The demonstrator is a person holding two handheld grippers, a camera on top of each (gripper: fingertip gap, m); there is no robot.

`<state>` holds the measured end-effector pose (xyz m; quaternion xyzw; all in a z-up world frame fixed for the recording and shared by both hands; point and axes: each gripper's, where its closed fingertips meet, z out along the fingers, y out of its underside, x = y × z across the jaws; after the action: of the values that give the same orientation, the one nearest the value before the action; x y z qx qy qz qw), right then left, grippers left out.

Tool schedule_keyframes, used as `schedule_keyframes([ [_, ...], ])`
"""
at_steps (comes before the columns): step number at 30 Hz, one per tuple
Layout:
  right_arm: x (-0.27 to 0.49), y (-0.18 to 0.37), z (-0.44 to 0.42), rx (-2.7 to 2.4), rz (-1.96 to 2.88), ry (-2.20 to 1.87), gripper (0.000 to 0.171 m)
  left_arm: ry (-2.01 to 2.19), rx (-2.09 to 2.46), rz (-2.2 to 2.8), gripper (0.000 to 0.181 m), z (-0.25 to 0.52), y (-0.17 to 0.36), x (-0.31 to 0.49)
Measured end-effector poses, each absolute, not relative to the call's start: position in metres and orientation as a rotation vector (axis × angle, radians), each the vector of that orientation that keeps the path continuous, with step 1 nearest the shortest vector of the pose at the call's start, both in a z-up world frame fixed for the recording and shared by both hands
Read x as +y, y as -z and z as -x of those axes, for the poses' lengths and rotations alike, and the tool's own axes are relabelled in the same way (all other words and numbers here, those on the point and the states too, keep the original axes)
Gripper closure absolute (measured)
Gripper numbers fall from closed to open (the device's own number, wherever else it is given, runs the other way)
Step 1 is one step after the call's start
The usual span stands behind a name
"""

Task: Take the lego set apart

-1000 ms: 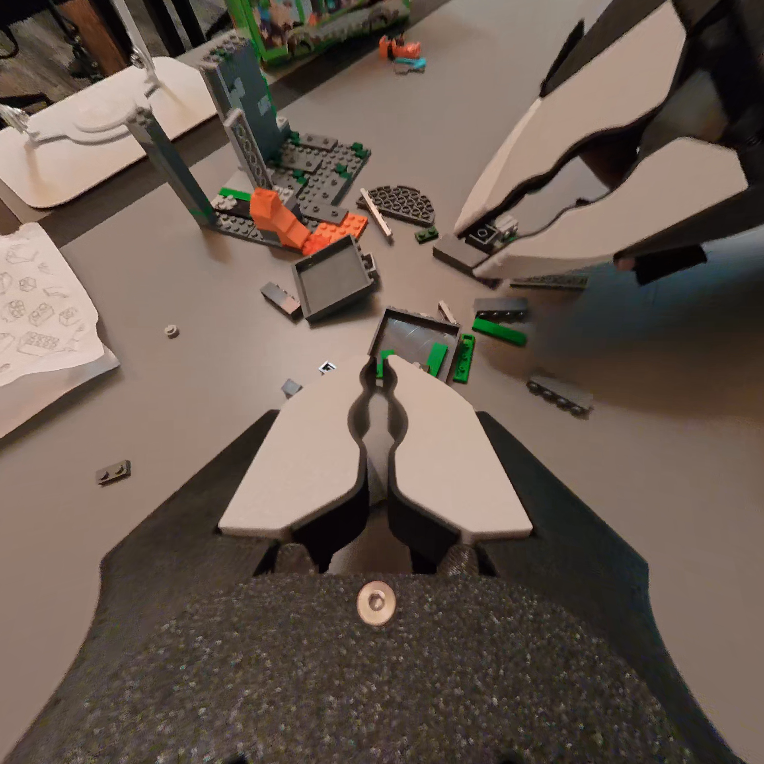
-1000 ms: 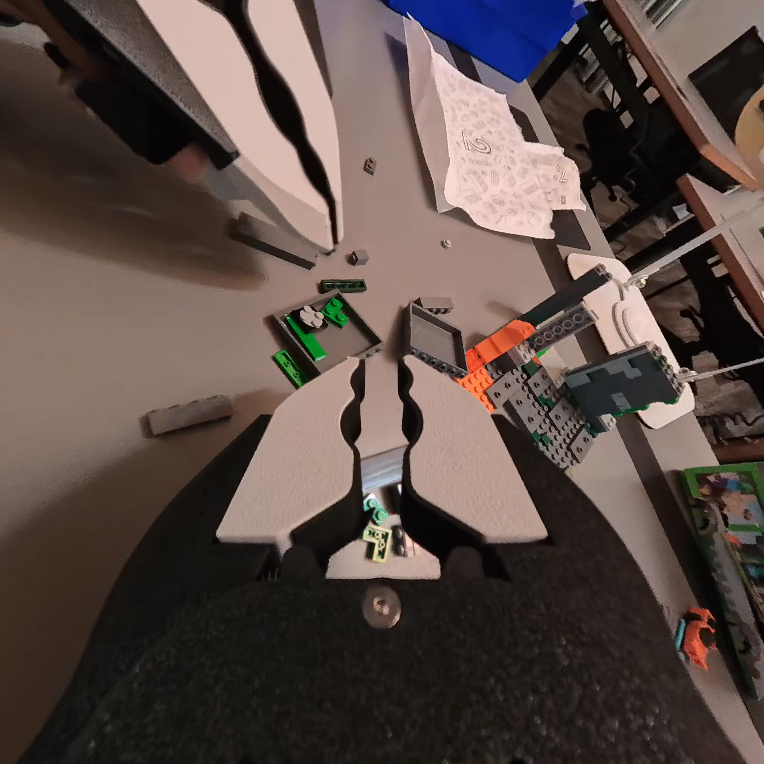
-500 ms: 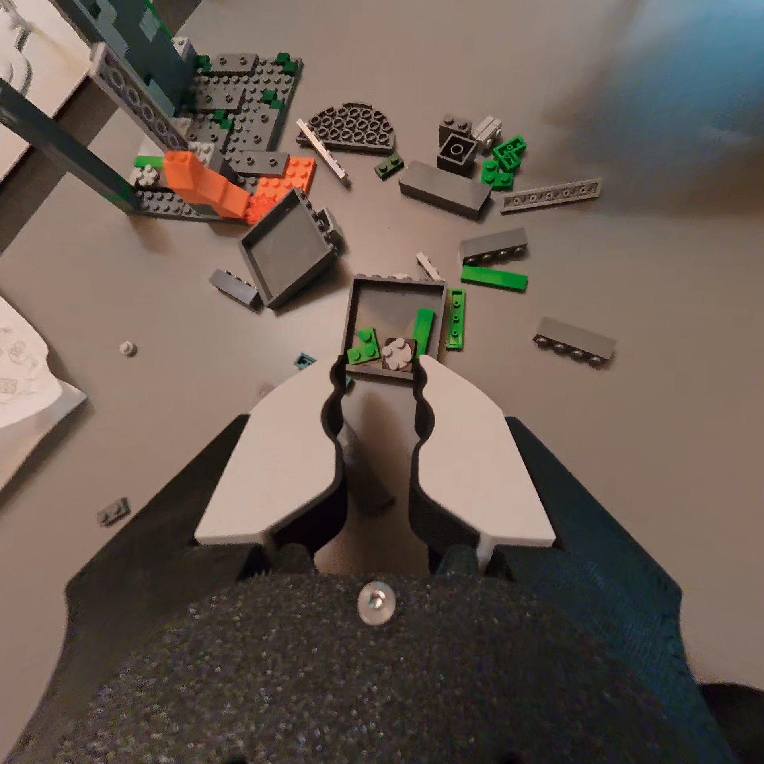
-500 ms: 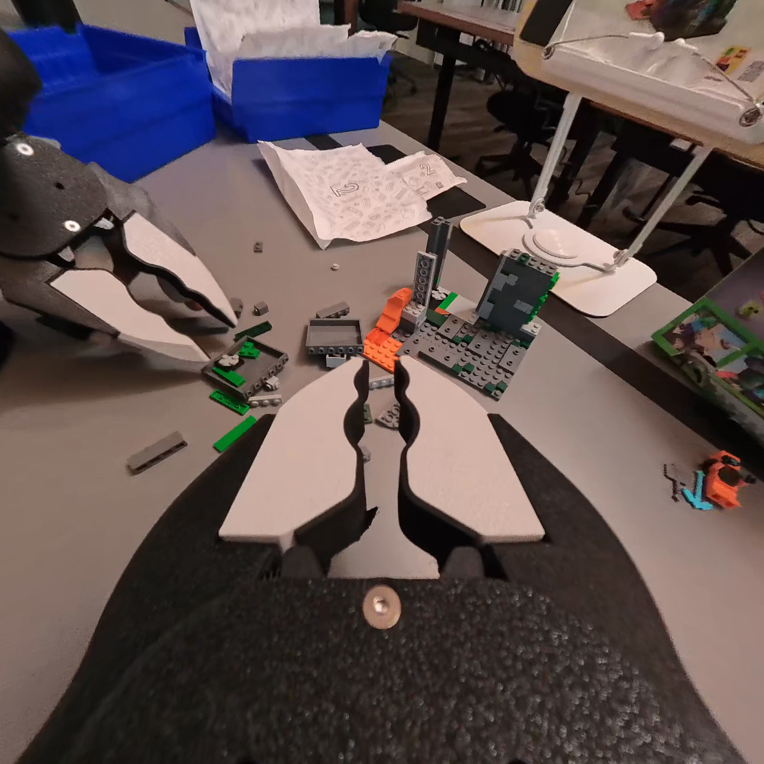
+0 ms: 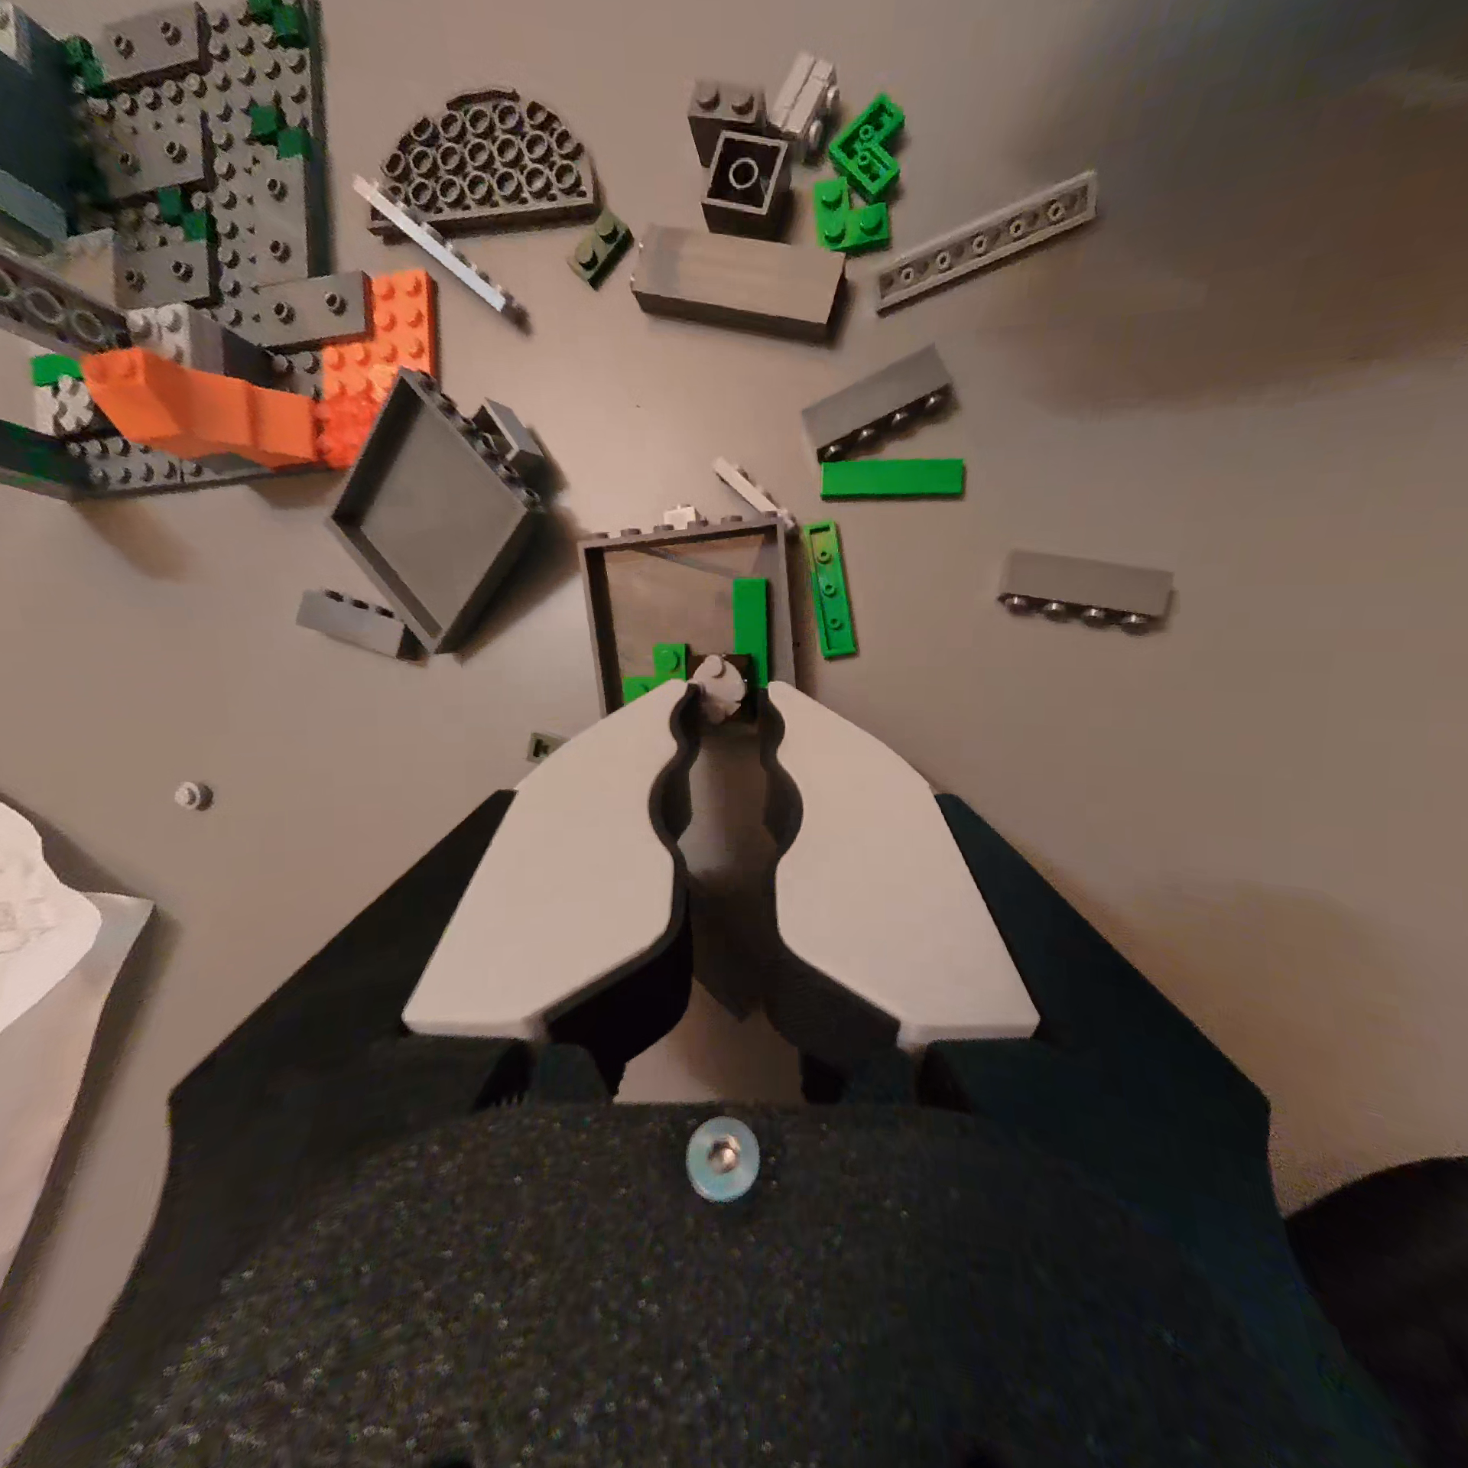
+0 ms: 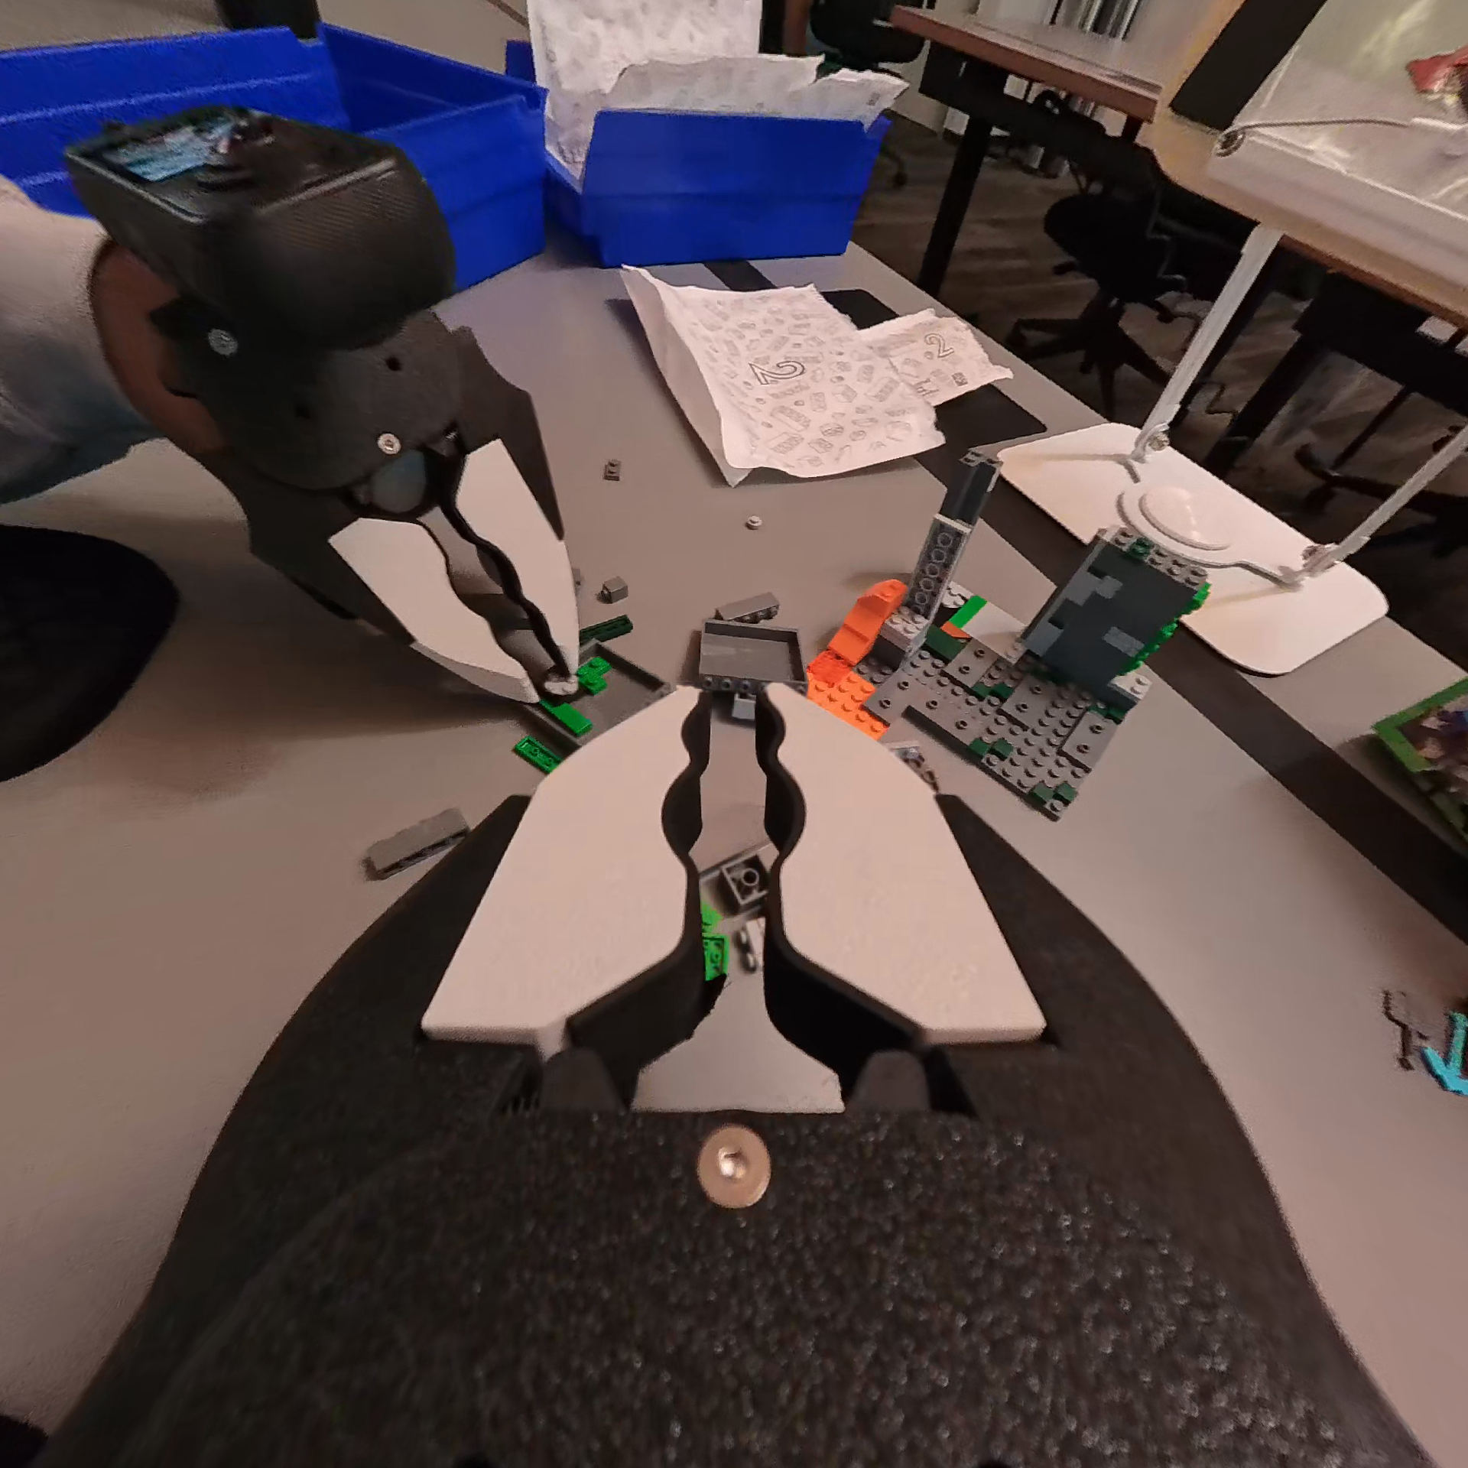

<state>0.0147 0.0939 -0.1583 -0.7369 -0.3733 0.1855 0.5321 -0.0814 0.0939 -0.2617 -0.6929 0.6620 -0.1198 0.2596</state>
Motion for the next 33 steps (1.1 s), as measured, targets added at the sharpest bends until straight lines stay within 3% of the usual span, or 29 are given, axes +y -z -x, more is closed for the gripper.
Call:
schedule_keyframes([
  [11, 0.083, 0.18, 0.006, -0.993, 1.788, -0.523, 0.161, 0.322, 1.671, 1.77, 0.175, 0.075, 0.238, 0.099],
  [17, 0.056, 0.18, 0.041, -1.19, 1.567, -0.637, 0.15, 0.67, 1.621, 1.613, 0.175, 0.057, 0.2, 0.048],
  [33, 0.04, 0.212, 0.065, -1.58, 1.365, -0.218, 0.156, 0.989, 1.635, 1.576, 0.175, 0.057, 0.207, 0.024],
])
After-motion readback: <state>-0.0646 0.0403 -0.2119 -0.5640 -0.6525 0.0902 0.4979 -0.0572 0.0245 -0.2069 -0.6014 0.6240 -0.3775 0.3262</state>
